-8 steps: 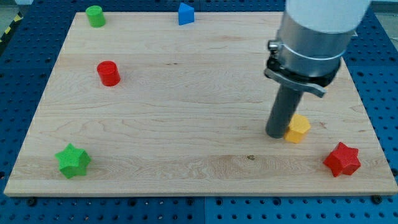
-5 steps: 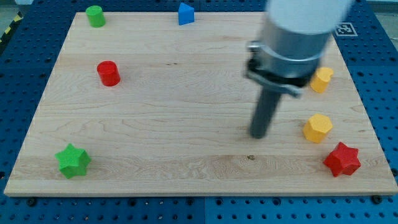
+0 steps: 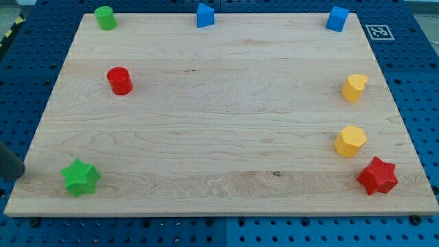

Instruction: Push the green star towards center

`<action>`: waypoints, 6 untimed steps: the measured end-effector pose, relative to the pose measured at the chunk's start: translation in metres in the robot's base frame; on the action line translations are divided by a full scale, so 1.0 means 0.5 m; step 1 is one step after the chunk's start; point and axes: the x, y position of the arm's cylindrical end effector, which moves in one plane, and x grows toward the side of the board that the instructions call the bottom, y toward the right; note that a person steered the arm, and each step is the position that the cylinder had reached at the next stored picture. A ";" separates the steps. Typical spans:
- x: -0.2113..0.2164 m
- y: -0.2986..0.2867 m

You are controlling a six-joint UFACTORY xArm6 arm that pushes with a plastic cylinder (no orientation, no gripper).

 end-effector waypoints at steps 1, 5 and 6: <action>0.010 0.045; -0.006 0.352; -0.034 0.400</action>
